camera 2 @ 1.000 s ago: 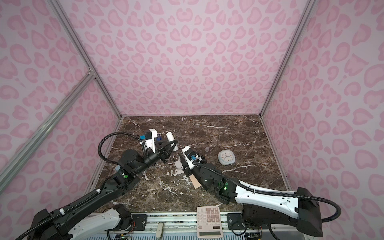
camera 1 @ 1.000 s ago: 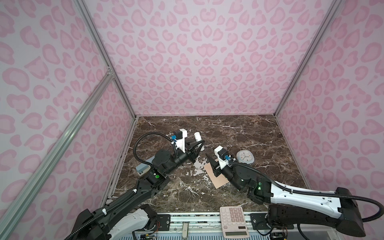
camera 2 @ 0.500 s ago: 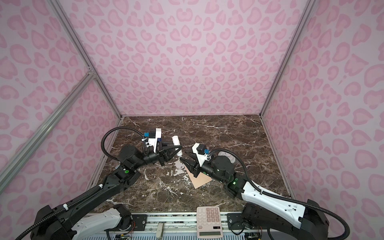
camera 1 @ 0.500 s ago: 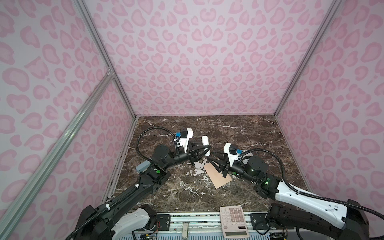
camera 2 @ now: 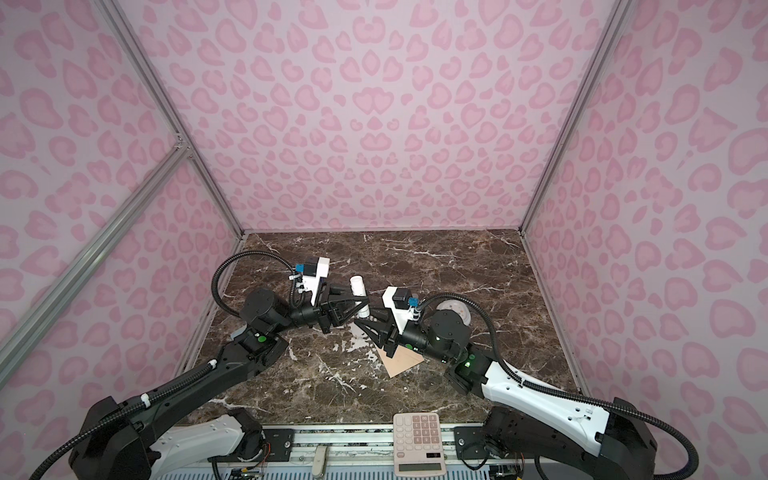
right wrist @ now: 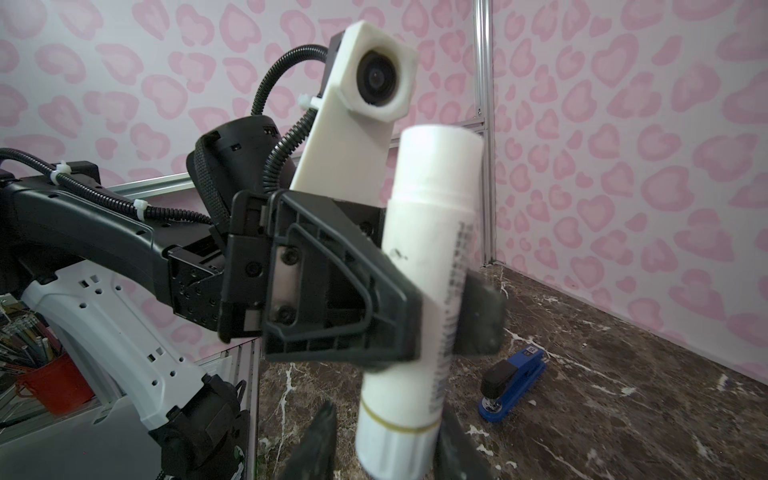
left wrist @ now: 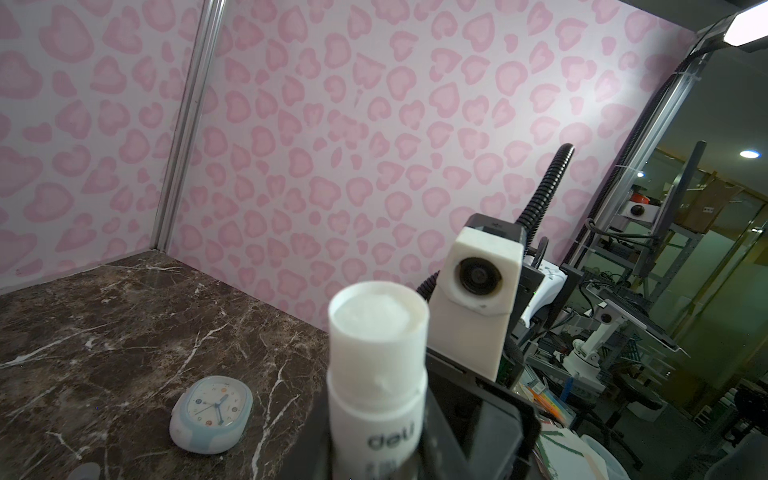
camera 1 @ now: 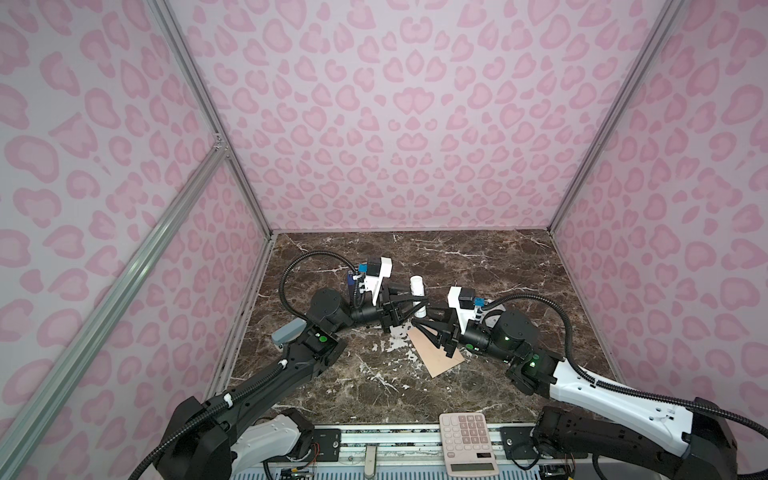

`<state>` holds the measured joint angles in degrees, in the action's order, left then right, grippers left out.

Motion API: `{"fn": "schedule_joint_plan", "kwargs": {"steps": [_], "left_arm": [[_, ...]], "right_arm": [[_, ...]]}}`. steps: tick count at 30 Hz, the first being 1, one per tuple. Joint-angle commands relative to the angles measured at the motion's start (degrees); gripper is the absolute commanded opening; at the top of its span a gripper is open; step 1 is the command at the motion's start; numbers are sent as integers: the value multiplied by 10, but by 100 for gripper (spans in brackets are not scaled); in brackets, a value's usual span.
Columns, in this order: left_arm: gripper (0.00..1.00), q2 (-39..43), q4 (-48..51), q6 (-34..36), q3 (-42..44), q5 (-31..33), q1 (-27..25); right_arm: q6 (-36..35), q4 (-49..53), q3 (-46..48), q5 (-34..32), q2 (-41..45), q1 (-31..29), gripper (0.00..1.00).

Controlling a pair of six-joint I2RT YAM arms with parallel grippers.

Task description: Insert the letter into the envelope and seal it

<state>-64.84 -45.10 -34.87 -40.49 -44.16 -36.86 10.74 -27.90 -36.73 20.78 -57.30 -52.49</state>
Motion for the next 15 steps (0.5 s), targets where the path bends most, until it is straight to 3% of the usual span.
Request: {"fn": "schedule_joint_plan", "kwargs": {"steps": [1, 15], "left_arm": [[4, -3, -34, -7, -4, -11, 0], [4, -10, -36, -11, -3, -19, -1]], "right_arm": [[-6, -20, -3, 6, -2, 0, 37], [-3, -20, -8, -14, -6, 4, 23]]}}
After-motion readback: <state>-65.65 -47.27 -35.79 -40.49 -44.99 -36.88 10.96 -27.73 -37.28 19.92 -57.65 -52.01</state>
